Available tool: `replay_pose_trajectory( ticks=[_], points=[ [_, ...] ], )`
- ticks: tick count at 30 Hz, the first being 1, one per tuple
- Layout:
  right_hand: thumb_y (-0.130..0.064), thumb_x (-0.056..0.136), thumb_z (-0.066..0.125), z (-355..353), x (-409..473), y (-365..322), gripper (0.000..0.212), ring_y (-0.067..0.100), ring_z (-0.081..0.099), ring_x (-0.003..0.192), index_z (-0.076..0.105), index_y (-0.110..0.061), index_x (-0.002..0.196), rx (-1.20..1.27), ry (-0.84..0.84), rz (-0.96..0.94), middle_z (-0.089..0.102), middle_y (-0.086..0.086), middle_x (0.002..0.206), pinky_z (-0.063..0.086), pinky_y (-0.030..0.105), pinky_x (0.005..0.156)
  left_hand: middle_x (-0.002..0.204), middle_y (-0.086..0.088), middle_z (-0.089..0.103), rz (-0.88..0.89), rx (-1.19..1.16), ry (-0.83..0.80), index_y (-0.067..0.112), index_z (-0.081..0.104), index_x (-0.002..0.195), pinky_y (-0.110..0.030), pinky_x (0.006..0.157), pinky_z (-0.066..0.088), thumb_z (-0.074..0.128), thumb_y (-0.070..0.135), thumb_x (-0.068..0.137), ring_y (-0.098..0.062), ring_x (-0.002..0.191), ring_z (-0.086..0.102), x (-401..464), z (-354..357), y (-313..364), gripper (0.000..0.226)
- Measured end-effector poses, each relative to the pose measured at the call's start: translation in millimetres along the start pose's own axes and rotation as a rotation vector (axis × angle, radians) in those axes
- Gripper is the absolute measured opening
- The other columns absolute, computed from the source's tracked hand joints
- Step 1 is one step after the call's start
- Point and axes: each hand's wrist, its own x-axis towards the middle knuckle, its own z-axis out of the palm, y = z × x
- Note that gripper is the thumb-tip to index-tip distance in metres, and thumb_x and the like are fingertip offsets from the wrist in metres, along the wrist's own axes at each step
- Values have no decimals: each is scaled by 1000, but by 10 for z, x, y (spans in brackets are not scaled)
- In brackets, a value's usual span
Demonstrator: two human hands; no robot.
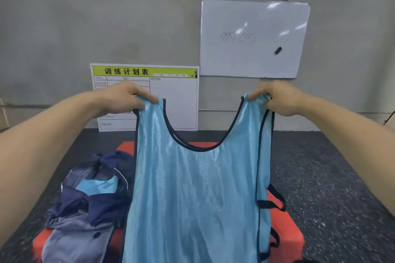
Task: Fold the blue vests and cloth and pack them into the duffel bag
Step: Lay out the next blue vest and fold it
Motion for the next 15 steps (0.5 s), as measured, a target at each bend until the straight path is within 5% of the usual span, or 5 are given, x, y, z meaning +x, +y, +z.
replay_pose_trajectory(
  ticks=[3, 7, 9, 11, 15],
  points=[
    [15, 87, 47, 404, 171, 145, 61, 25, 55, 123, 69, -21, 131, -28, -7, -26, 62, -2, 125, 41, 27, 92, 129, 12, 64, -34, 62, -38, 41, 74, 114, -27, 103, 43, 58, 0, 87, -11, 117, 59, 210, 263, -271, 52],
    [16, 82, 48, 954, 434, 350, 64, 27, 55, 127, 71, -21, 129, -46, 27, -42, 63, 3, 138, 42, 32, 102, 128, 10, 65, -33, 131, -42, 37, 72, 119, -16, 96, 42, 54, -7, 85, -7, 111, 61, 518, 644, -579, 59],
    [15, 82, 48, 1246, 583, 478, 63, 28, 55, 128, 71, -21, 128, -30, -4, -23, 63, 3, 137, 42, 29, 99, 116, 8, 68, -53, 111, -37, 30, 72, 120, -1, 72, 40, 50, -11, 86, 12, 82, 60, 679, 849, -735, 57],
    [16, 83, 46, 1551, 734, 605, 63, 27, 53, 129, 70, -19, 129, -19, -52, 1, 62, 2, 139, 37, 22, 96, 109, 12, 68, -72, 111, -40, 32, 73, 116, 0, 59, 38, 49, -12, 86, 14, 68, 57, 873, 1066, -962, 58],
    [16, 81, 45, 2260, 1076, 920, 67, 25, 53, 130, 71, -22, 130, -6, -146, 4, 61, -1, 138, 40, 30, 103, 114, 25, 66, -132, 67, -116, 37, 76, 111, -27, 91, 50, 48, -10, 82, -20, 107, 65, 1338, 1568, -1556, 62]
  ],
)
